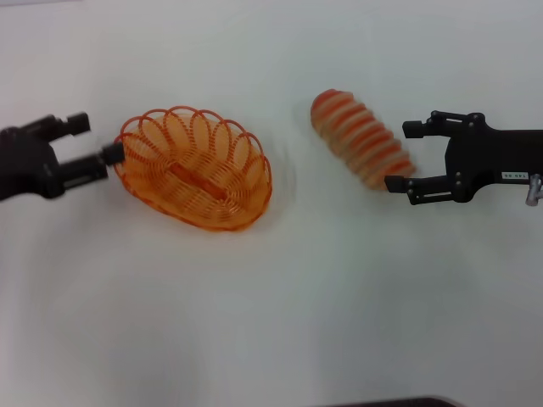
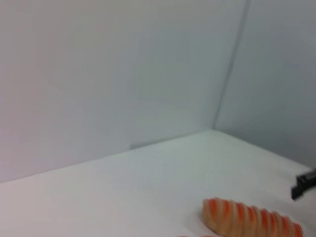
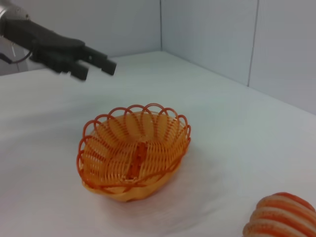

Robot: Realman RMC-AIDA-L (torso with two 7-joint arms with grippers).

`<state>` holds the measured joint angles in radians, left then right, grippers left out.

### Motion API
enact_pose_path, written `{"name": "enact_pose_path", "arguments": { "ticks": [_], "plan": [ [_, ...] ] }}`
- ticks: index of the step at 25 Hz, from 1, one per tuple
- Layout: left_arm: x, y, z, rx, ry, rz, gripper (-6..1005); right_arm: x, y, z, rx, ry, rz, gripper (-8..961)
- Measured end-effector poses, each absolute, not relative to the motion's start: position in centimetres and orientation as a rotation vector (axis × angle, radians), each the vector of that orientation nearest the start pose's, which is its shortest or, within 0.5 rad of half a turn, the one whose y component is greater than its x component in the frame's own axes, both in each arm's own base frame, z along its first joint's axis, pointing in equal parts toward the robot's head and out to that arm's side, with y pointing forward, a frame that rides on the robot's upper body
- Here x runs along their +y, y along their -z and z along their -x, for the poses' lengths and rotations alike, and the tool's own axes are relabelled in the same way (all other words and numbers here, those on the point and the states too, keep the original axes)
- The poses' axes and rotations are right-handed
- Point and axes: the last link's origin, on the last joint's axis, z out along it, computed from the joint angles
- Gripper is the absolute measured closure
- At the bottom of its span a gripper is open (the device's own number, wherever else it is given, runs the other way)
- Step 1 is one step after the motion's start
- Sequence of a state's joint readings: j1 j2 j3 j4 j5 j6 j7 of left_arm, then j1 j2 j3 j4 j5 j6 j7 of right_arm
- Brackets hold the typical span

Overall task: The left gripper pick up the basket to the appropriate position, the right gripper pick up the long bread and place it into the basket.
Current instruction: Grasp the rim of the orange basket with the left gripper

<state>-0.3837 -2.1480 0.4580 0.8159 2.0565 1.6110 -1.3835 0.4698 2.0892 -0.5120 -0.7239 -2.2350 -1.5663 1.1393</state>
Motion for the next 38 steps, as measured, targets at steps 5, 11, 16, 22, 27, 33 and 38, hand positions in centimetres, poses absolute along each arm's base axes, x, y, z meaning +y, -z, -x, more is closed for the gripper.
{"name": "enact_pose_path", "arguments": {
  "ticks": [5,11,16,22,27,33,38],
  "plan": [
    [30.9,-3.6,30.2,-0.89,0.754,2.428,215,31.0,-1.4,-30.7,0.426,-0.431,2.707,28],
    [32.7,-4.3,29.3,-1.099,0.774,2.381,216,31.0,-1.4,-30.7,0.426,-0.433,2.705,28],
    [34.4,-5.3,28.8,-1.268,0.731,2.324,217,31.1,-1.5,-30.6,0.425,-0.432,2.704,29],
    [36.7,-6.2,27.9,-1.384,0.519,2.331,218,31.3,-1.7,-30.5,0.417,-0.437,2.695,29],
    [38.0,-5.7,26.4,-1.394,0.215,2.39,219,31.5,-1.7,-30.3,0.403,-0.436,2.697,29],
    [39.5,-4.4,23.9,-1.257,-0.06,2.456,220,31.7,-1.9,-30.2,0.401,-0.434,2.698,29],
    [40.5,-3.3,22.0,-1.138,-0.191,2.498,221,31.8,-1.9,-30.1,0.4,-0.436,2.695,28]
  ]
}}
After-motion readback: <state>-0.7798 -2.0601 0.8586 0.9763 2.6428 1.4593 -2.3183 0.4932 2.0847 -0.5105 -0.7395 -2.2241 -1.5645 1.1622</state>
